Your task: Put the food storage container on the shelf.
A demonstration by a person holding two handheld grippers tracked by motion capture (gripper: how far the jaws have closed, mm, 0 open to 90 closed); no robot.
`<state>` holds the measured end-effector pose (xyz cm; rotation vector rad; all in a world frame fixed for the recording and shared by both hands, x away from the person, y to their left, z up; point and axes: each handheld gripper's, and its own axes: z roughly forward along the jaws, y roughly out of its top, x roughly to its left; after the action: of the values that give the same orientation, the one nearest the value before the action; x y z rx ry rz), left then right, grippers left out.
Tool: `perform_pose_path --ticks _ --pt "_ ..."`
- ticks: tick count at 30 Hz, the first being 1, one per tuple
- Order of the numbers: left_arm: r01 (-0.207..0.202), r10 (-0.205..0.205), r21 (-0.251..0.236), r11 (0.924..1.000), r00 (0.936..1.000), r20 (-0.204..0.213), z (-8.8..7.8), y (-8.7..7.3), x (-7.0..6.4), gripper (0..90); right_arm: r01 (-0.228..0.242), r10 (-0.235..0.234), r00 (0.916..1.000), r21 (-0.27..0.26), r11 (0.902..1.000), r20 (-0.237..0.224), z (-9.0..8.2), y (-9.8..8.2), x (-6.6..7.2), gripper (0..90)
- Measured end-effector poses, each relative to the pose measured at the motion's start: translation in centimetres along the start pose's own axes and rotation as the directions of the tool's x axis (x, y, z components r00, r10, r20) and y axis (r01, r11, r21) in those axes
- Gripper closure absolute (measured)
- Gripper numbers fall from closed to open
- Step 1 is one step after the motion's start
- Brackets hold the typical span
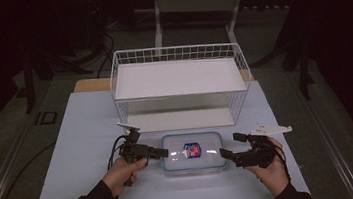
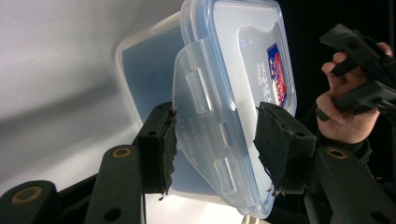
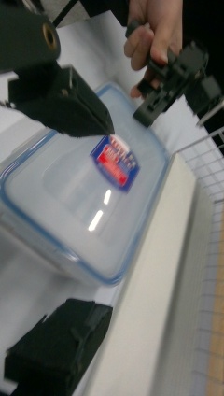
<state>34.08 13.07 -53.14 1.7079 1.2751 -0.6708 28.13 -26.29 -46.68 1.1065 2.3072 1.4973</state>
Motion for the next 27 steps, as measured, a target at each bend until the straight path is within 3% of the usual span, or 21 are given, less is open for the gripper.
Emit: perform_pose_path --ticks 1,2,3,7,8,10,14,15,18,19,21,23,26,27 --pt "-0.015 0.015 -0.007 0.9999 0.9999 0.0 0.0 -0.1 -0.1 48.9 -0.039 0.039 0.9992 0.019 0.9991 -0.01 0.2 -0.4 -0.5 13.5" --pt "-0.015 0.015 -0.007 0.9999 0.9999 0.0 0.0 -0.1 -0.1 49.0 -0.039 0.039 0.9992 0.019 0.9991 -0.01 0.2 -0.4 -0.5 13.5" --pt "-0.03 0.03 -0.019 0.9994 0.9996 -0.002 0.0 -0.3 -0.2 49.0 -0.082 0.082 0.9965 0.045 0.9957 -0.012 0.4 -0.9 -1.0 14.2" --pt "-0.071 0.071 -0.031 0.997 0.9974 -0.006 -0.2 -0.8 -0.6 50.0 -0.17 0.173 0.984 0.086 0.9818 -0.04 1.0 -1.6 -2.2 15.4" --pt "-0.071 0.071 -0.031 0.997 0.9974 -0.006 -0.2 -0.8 -0.6 50.4 -0.17 0.173 0.984 0.086 0.9818 -0.04 1.0 -1.6 -2.2 15.4" --pt "-0.101 0.101 -0.04 0.9941 0.9949 -0.005 -0.4 -1.1 -0.9 51.3 -0.232 0.239 0.9695 0.102 0.9673 -0.056 1.4 -1.9 -2.8 18.3" --pt "-0.128 0.129 -0.043 0.9908 0.9917 0.003 -0.5 -1.4 -1.1 53.5 -0.263 0.273 0.9599 0.129 0.9563 -0.066 1.7 -2.0 -3.0 23.4" --pt "-0.154 0.154 -0.044 0.987 0.988 -0.005 -0.6 -1.6 -1.4 53.5 -0.28 0.293 0.9524 0.145 0.949 -0.082 1.9 -2.1 -3.1 24.5" --pt "-0.162 0.162 -0.045 0.9858 0.9868 -0.009 -0.7 -1.8 -1.6 54.0 -0.291 0.307 0.9473 0.148 0.945 -0.093 2.0 -2.2 -3.2 30.6" --pt "-0.174 0.174 -0.046 0.9837 0.9848 -0.011 -0.7 -1.9 -1.7 54.1 -0.319 0.338 0.935 0.161 0.9341 -0.109 2.0 -2.3 -3.4 33.6" --pt "-0.174 0.174 -0.046 0.9837 0.9848 -0.011 -0.7 -1.9 -1.7 54.5 -0.324 0.345 0.931 0.167 0.9312 -0.119 2.1 -2.3 -3.5 33.6" --pt "-0.196 0.196 -0.049 0.9793 0.9806 -0.011 -0.8 -2.2 -1.8 55.1 -0.338 0.368 0.9186 0.195 0.9209 -0.145 2.2 -2.5 -3.6 41.6" --pt "-0.202 0.202 -0.055 0.9778 0.9794 -0.015 -0.8 -2.3 -2.0 55.5 -0.348 0.382 0.9077 0.196 0.9167 -0.174 2.1 -2.5 -3.7 48.3" --pt "-0.202 0.202 -0.055 0.9778 0.9794 -0.015 -0.8 -2.3 -2.0 55.5 -0.335 0.369 0.913 0.195 0.9216 -0.174 2.1 -2.5 -3.6 48.5"
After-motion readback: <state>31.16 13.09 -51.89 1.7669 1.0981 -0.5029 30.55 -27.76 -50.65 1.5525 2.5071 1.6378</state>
